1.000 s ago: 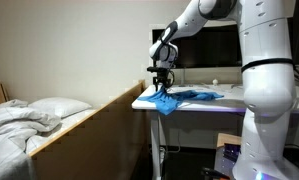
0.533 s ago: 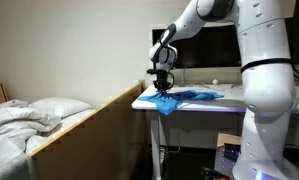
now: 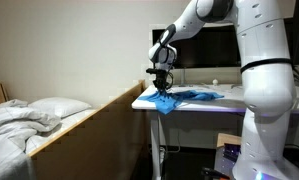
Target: Hang the blue shirt on the bed frame
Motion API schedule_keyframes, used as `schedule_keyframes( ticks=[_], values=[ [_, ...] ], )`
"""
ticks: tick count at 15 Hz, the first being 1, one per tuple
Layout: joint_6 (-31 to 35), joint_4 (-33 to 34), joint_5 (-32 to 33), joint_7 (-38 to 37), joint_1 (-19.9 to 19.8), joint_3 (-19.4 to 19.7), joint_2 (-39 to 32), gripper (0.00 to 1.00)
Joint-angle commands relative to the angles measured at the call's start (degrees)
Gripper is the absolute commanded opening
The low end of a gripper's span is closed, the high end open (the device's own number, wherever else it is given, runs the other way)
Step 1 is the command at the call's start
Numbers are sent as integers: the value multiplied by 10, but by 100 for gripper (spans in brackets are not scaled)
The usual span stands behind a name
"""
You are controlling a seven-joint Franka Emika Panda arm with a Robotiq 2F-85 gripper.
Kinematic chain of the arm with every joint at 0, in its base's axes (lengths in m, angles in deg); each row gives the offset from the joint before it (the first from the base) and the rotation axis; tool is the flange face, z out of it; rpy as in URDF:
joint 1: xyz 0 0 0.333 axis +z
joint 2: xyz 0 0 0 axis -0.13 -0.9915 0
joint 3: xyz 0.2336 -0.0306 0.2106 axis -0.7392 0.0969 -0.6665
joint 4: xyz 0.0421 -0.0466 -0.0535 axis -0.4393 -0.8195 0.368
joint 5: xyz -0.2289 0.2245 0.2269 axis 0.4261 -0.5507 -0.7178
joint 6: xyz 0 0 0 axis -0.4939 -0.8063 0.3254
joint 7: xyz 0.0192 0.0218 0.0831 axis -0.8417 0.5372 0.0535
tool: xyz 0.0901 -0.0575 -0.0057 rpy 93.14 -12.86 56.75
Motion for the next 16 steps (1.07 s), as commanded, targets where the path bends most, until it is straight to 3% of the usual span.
schedule_keyframes(
  ticks=[1,10,16],
  values=[
    [6,-49,18,-25,30,-7,96,2],
    [-30,-59,16,23,51,-61,211,2],
    [-109,-35,18,148,59,-82,264,2]
  ],
)
